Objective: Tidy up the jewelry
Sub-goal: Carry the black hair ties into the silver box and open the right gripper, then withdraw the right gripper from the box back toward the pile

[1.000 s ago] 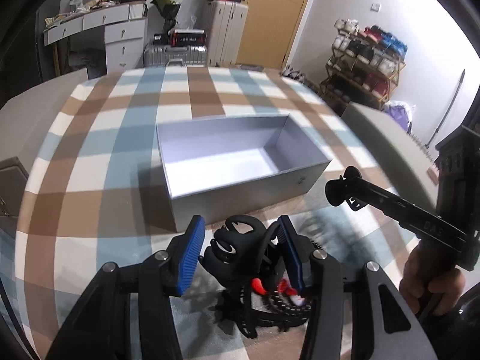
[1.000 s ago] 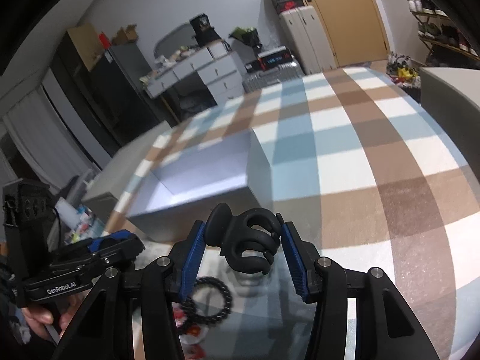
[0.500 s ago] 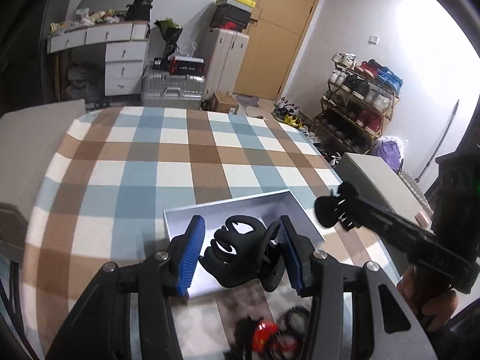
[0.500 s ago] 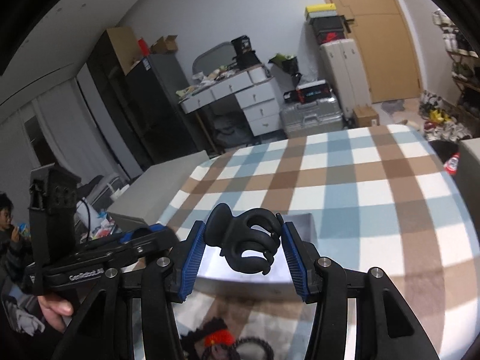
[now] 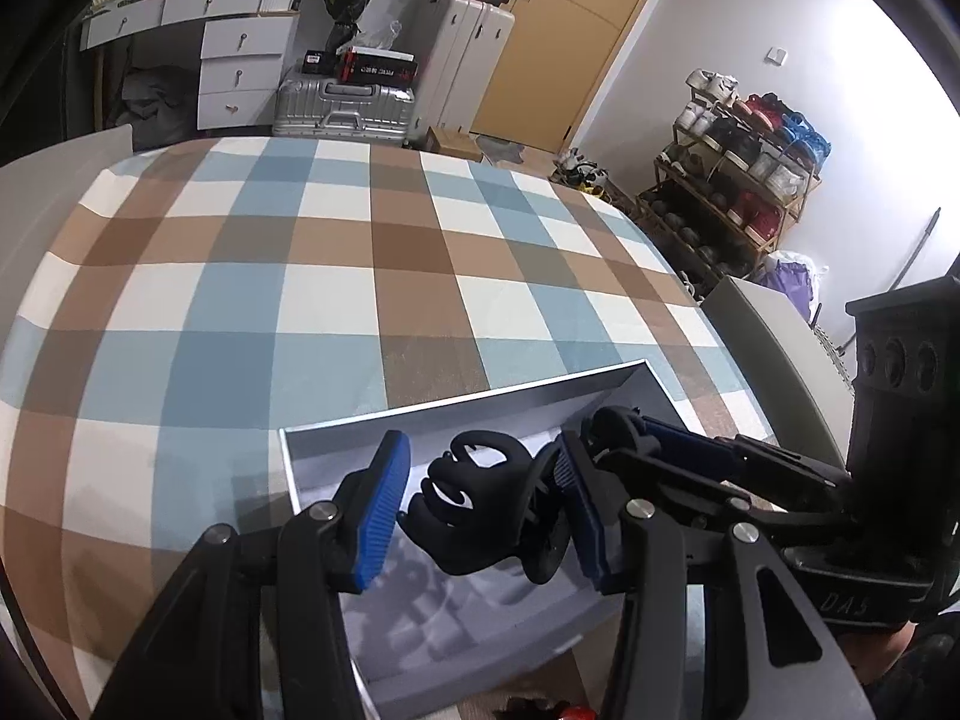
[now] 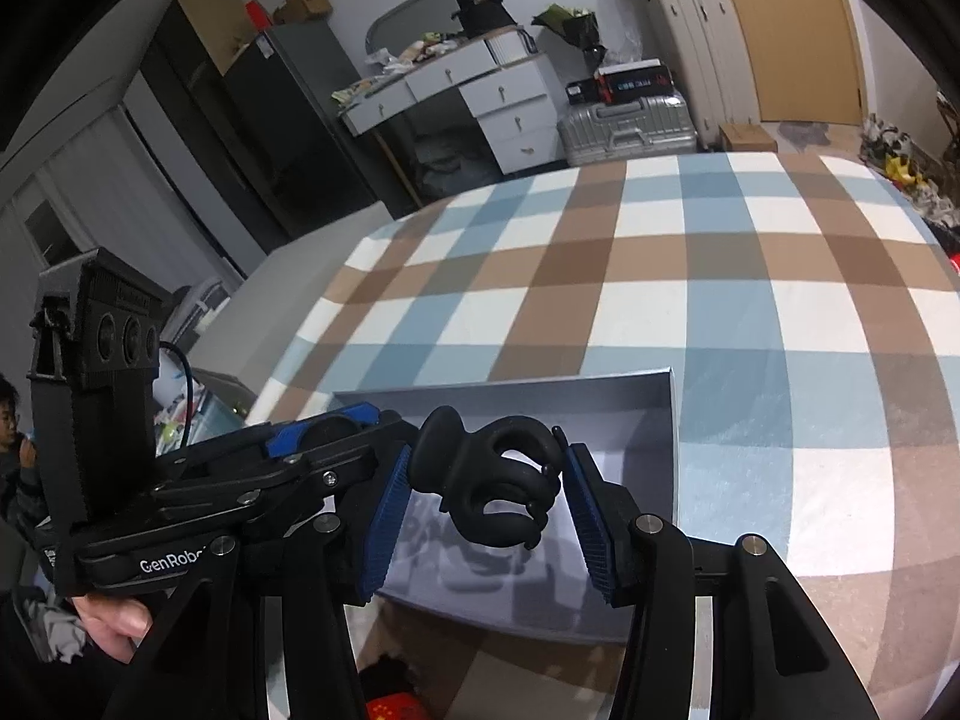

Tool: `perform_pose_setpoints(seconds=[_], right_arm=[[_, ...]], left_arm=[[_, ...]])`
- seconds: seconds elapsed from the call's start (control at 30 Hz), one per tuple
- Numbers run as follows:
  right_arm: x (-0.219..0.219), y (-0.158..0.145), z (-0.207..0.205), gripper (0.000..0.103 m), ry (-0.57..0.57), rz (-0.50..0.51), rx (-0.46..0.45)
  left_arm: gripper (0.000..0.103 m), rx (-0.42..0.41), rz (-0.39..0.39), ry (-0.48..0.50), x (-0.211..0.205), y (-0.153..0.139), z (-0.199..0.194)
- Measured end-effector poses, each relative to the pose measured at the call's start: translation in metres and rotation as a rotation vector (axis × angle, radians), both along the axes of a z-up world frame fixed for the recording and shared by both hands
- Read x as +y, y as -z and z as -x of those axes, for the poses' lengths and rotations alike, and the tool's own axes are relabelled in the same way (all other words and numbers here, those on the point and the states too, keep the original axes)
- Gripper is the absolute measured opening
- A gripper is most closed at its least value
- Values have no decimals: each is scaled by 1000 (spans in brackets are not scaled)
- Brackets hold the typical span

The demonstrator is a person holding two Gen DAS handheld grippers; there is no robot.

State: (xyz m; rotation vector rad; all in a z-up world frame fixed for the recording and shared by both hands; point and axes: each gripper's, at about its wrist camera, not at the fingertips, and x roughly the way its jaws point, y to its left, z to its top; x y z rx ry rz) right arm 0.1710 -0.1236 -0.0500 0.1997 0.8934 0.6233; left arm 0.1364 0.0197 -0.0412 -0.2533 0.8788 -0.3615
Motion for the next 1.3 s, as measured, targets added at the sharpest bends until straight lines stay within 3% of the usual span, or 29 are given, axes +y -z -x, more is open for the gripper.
perform_pose_setpoints(seconds=[0.3,0.33,0.37,0.53,0.7,0.83,0.97,1.1,1.3], right_arm=[[-7,-4,2,55,7,-42,-12],[-9,-6,4,61,13,-47,-21],[-12,-9,7,66,22,-52,-32],[-28,-24,20,71,72,-73,-84],[-43,-39,43,85,121,-72,-153],[-47,-47,62,94,137,-61,-202],[-47,-56,80,102,148,-42,-257],[-44,-61,97,103,143,-30,-304],[-43,-62,117,103,151,-25,-349]], left_arm=[[45,-3,32,27,2,-2,1],[46,-7,28,25,2,-3,2],[49,-12,25,21,3,-4,5],[63,-69,22,-15,8,-18,17],[81,-156,-14,-117,19,-33,38],[83,-227,-54,-194,23,-41,55],[92,-287,-140,-246,17,-45,70],[101,-330,-190,-260,10,-48,83],[102,-346,-207,-258,5,-47,98]])
